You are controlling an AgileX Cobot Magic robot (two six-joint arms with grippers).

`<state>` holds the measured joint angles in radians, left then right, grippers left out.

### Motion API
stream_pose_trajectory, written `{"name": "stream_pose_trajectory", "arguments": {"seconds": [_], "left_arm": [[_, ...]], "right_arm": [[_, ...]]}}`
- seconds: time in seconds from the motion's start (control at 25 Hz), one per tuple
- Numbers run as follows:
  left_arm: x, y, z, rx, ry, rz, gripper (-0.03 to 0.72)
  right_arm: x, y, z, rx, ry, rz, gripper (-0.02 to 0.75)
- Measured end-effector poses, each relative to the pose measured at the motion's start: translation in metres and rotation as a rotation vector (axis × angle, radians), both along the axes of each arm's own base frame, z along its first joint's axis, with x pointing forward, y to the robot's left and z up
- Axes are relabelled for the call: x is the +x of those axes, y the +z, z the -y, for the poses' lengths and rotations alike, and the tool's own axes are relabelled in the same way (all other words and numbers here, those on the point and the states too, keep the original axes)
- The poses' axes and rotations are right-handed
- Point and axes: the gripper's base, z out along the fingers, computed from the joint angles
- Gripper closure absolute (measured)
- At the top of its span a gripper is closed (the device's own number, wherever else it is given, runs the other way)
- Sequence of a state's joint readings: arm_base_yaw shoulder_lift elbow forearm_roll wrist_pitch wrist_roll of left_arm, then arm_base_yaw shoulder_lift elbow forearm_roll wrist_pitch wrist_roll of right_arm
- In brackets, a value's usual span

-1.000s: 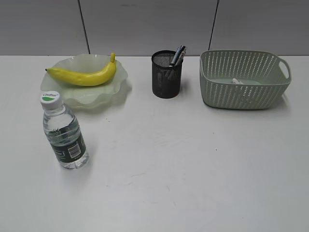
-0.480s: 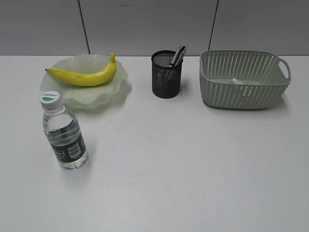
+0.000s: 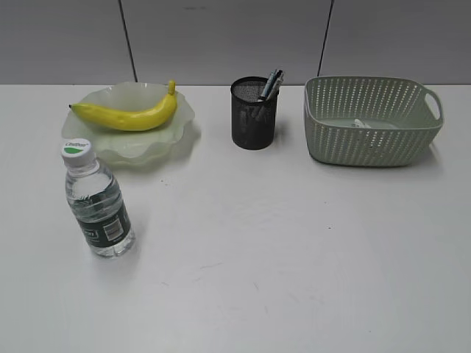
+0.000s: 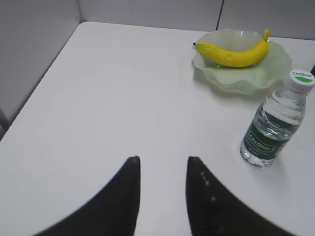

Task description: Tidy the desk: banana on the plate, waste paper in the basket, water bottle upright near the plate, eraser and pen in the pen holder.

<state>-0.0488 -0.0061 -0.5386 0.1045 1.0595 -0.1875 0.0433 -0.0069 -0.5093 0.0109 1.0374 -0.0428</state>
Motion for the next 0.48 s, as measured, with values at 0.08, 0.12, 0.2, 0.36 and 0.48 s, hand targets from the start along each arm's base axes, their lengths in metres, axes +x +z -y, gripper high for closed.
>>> {"name": "stream_pose_trajectory", "arguments": {"seconds": [0.08, 0.12, 0.2, 0.36, 0.48], "left_arm": [[0.0000, 0.0000, 0.0000, 0.000, 0.000, 0.000, 0.450], [0.0000, 0.0000, 0.0000, 0.000, -0.001, 0.000, 0.450], [0.0001, 0.0000, -0.0001, 0.000, -0.006, 0.000, 0.450], [0.0001, 0.0000, -0.0001, 0.000, -0.009, 0.000, 0.450], [0.0001, 0.0000, -0.0001, 0.000, -0.009, 0.000, 0.450]], "right_arm": [[0.0000, 0.0000, 0.0000, 0.000, 0.000, 0.000, 0.302], [0.0000, 0.0000, 0.0000, 0.000, 0.000, 0.000, 0.302], [0.0000, 0.0000, 0.0000, 0.000, 0.000, 0.000, 0.302], [0.0000, 0.0000, 0.0000, 0.000, 0.000, 0.000, 0.302], [0.0000, 0.0000, 0.0000, 0.000, 0.000, 0.000, 0.302]]}}
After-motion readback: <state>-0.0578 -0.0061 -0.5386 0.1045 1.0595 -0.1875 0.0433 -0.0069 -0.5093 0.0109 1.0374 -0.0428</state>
